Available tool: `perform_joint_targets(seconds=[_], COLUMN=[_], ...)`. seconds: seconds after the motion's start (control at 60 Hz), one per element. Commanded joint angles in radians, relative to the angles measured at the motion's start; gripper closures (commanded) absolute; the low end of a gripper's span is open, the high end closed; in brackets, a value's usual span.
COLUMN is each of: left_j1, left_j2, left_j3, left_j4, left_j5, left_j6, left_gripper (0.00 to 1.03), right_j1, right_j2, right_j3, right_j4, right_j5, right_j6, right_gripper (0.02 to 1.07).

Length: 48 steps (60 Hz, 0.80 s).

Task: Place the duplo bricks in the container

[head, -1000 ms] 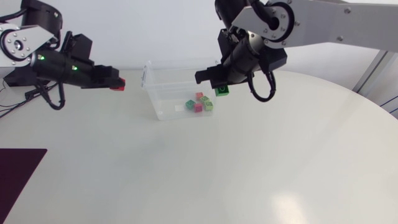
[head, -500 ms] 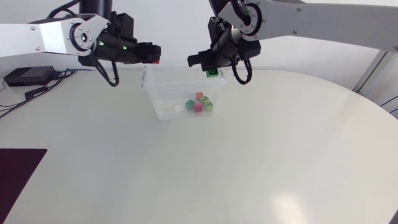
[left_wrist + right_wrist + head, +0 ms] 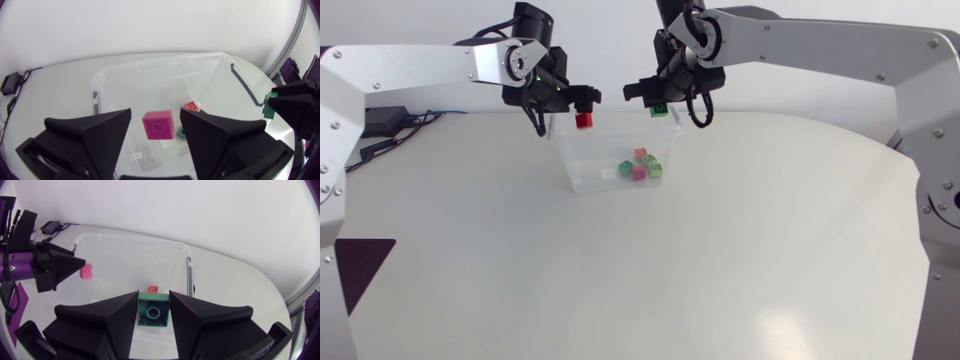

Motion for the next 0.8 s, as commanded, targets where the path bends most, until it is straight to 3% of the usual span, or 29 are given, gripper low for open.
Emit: perform_joint_targets(seconds=[0.0, 0.3, 0.483, 0.533, 0.567, 0.617, 0.783], left_j1=[-0.009, 0.006, 0.000, 0.000, -0.002, -0.002, 0.017], left_j2=[0.006, -0.190, -0.351, -0.400, -0.425, -0.485, -0.663], left_j3=[0.080, 0.052, -0.083, -0.125, -0.148, -0.205, -0.382], left_j4=[-0.053, -0.160, -0.169, -0.169, -0.169, -0.171, -0.171], left_j5=[-0.009, 0.024, 0.034, 0.034, 0.034, 0.034, 0.032], left_j6=[-0.029, -0.038, -0.036, -0.035, -0.035, -0.032, -0.015], left_gripper=[0.03, 0.03, 0.03, 0.03, 0.03, 0.03, 0.03], right_j1=[-0.017, -0.034, -0.026, -0.023, -0.019, -0.011, -0.005], right_j2=[0.026, 0.101, 0.212, 0.256, 0.285, 0.322, 0.301], right_j3=[0.031, 0.154, 0.296, 0.347, 0.384, 0.430, 0.474], right_j4=[0.008, 0.002, -0.062, -0.098, -0.127, -0.173, -0.266], right_j5=[-0.004, -0.036, -0.033, -0.029, -0.019, 0.001, 0.019], right_j6=[-0.025, -0.031, -0.031, -0.031, -0.034, -0.034, -0.030], right_gripper=[0.74, 0.74, 0.70, 0.61, 0.44, 0.08, 0.06])
